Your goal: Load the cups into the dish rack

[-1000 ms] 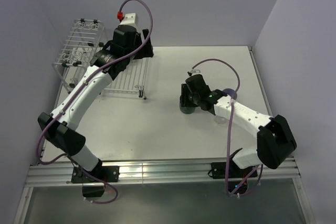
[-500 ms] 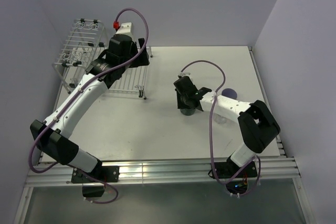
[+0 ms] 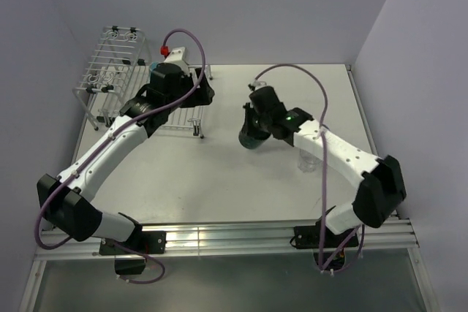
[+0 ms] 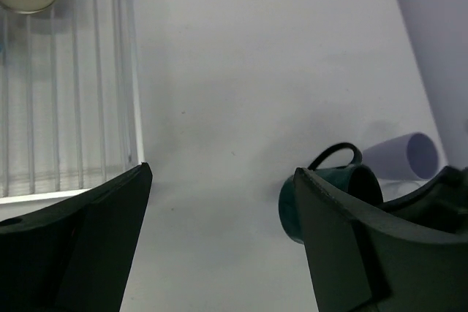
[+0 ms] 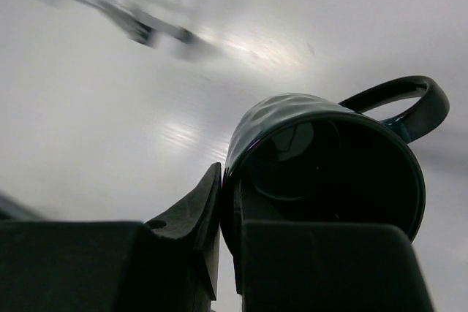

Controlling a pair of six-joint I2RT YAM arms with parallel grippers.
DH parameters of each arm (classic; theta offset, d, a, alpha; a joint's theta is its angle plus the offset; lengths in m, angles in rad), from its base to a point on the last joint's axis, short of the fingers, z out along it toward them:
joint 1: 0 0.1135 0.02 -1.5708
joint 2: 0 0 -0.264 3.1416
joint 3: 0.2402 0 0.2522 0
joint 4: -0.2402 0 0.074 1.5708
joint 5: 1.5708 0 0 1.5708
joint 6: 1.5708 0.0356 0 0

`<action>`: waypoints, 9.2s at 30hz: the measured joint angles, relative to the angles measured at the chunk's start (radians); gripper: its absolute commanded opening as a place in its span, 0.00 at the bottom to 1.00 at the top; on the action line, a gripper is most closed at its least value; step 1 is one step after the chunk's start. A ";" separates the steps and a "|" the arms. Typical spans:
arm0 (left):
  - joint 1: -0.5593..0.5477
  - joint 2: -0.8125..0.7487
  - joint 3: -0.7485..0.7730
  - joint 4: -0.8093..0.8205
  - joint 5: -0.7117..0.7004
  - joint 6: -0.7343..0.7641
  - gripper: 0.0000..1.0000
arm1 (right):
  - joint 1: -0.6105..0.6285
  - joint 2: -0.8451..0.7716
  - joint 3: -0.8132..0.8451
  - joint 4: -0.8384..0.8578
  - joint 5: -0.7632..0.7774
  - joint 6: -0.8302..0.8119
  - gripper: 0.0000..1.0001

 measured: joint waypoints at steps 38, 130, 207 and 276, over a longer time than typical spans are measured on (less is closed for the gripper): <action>0.159 -0.148 -0.235 0.638 0.806 -0.280 0.87 | -0.422 0.065 -0.293 1.719 -1.056 1.292 0.00; -0.003 -0.083 -0.285 0.943 0.981 -0.635 0.90 | -0.421 -0.338 -0.332 1.691 -1.246 0.840 0.00; -0.126 -0.094 -0.233 0.909 0.906 -0.629 0.99 | -0.312 -0.505 -0.345 1.434 -0.977 0.438 0.00; -0.098 -0.128 -0.226 0.777 0.874 -0.528 0.99 | -0.240 -0.569 -0.338 1.140 -0.902 0.184 0.00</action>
